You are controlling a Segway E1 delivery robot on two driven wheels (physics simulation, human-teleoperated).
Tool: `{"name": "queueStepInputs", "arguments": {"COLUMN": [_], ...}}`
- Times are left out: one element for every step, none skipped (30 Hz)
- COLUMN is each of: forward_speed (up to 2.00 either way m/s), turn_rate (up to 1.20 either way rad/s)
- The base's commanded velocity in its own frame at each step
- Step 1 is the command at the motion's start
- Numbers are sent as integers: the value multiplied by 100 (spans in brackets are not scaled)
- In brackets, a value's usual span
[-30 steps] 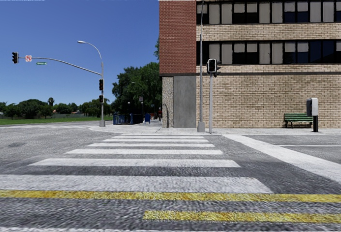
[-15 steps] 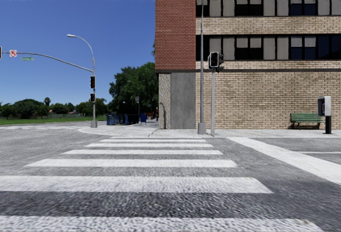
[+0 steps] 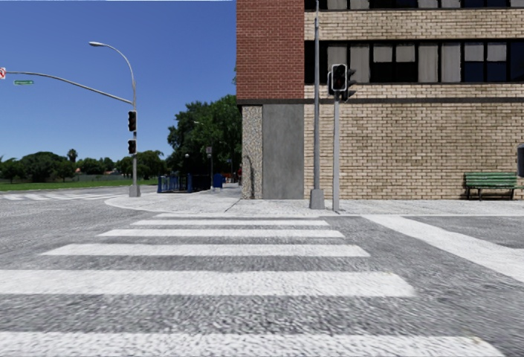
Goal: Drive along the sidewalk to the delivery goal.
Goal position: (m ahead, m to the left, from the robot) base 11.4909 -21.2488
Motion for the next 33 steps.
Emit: {"name": "queueStepInputs", "arguments": {"forward_speed": [200, 200, 200, 200, 200, 200, 200, 200, 200, 200, 200, 200, 200, 200, 200, 200, 200, 200, 200, 200, 200, 200, 200, 200, 200, 200, 200, 200, 200, 200, 200, 200, 200], "turn_rate": [0, 0, 0, 0, 0, 0, 0, 0, 0, 0, 0, 0, 0, 0, 0, 0, 0, 0, 0, 0, 0, 0, 0, 0, 0, 0, 0, 0, 0, 0, 0, 0, 0]}}
